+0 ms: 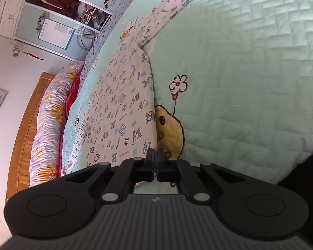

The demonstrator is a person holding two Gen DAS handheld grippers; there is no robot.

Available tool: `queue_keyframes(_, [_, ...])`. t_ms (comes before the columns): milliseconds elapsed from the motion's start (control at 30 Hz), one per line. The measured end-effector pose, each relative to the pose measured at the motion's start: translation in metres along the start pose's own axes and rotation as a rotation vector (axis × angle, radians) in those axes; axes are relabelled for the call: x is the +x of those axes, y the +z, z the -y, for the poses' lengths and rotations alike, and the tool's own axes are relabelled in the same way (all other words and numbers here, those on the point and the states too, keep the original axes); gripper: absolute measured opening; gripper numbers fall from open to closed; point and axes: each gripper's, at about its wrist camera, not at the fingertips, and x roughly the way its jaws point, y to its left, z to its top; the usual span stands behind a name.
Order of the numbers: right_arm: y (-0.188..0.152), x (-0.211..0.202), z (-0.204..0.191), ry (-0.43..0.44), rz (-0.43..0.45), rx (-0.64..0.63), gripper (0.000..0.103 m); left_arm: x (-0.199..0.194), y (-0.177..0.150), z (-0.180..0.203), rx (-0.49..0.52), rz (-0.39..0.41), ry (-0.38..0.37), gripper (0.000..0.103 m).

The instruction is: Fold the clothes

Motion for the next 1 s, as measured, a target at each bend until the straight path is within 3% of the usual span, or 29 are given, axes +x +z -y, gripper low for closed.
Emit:
queue_keyframes(233, [0.0, 0.002, 0.011, -0.045, -0.013, 0.044, 0.005, 0.008, 0.003, -0.007, -0.013, -0.037, 0.029, 0.007])
queue_keyframes(300, [-0.002, -0.001, 0.008, -0.05, -0.012, 0.035, 0.007, 0.003, 0.002, -0.005, -0.004, -0.031, 0.02, 0.015])
queue_keyframes(333, [-0.002, -0.002, 0.008, -0.03, -0.013, 0.046, 0.016, 0.0, 0.0, -0.004, 0.005, -0.024, 0.013, 0.017])
queue_keyframes(367, [-0.003, -0.003, 0.009, -0.012, -0.013, 0.057, 0.032, -0.002, -0.002, -0.003, 0.014, -0.018, 0.006, 0.021])
queue_keyframes(433, [-0.004, 0.0, 0.009, -0.001, -0.015, 0.078, 0.048, -0.002, -0.004, -0.002, 0.023, -0.01, 0.004, 0.025])
queue_keyframes(633, [-0.006, 0.013, 0.004, -0.004, -0.068, 0.067, 0.048, 0.017, -0.003, -0.003, 0.0, -0.026, -0.003, 0.029])
queue_keyframes(700, [-0.006, 0.013, 0.005, 0.004, -0.067, 0.074, 0.047, 0.021, -0.002, -0.001, 0.004, -0.016, -0.004, 0.019])
queue_keyframes(733, [-0.006, 0.012, 0.007, 0.003, -0.062, 0.078, 0.034, 0.022, -0.001, 0.001, 0.011, -0.007, 0.004, 0.01])
queue_keyframes(767, [-0.005, 0.012, 0.009, -0.004, -0.055, 0.079, 0.01, 0.022, 0.0, 0.003, 0.019, -0.003, 0.011, 0.009])
queue_keyframes(800, [-0.004, 0.01, 0.008, -0.009, -0.049, 0.073, 0.002, 0.021, 0.0, 0.006, 0.029, 0.003, 0.015, 0.008])
queue_keyframes(1000, [0.007, -0.034, -0.031, 0.069, 0.076, -0.009, 0.001, -0.031, 0.005, 0.046, 0.069, 0.098, -0.096, 0.008])
